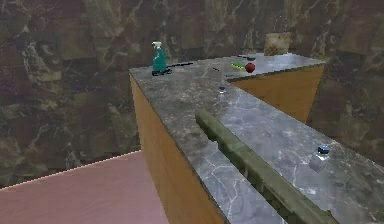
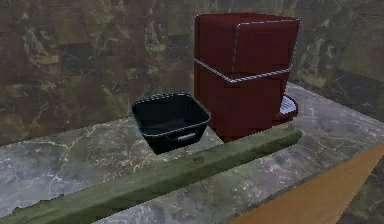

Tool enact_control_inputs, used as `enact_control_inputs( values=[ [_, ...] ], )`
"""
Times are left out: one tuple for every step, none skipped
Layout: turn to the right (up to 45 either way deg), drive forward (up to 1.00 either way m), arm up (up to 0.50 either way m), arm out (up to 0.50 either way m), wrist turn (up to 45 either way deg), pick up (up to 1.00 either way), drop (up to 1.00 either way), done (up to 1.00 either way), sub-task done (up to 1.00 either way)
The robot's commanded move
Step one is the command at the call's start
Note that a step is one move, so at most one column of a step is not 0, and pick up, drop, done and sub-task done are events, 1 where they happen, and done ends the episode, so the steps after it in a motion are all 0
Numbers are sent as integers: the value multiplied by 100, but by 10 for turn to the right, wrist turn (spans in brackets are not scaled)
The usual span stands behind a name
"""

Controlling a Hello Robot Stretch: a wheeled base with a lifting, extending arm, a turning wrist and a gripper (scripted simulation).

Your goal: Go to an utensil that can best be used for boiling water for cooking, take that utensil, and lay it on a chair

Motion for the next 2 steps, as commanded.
enact_control_inputs(
  values=[
    [0,0,38,0,0,0,0,0,0],
    [0,0,0,18,0,0,0,0,0]
  ],
)
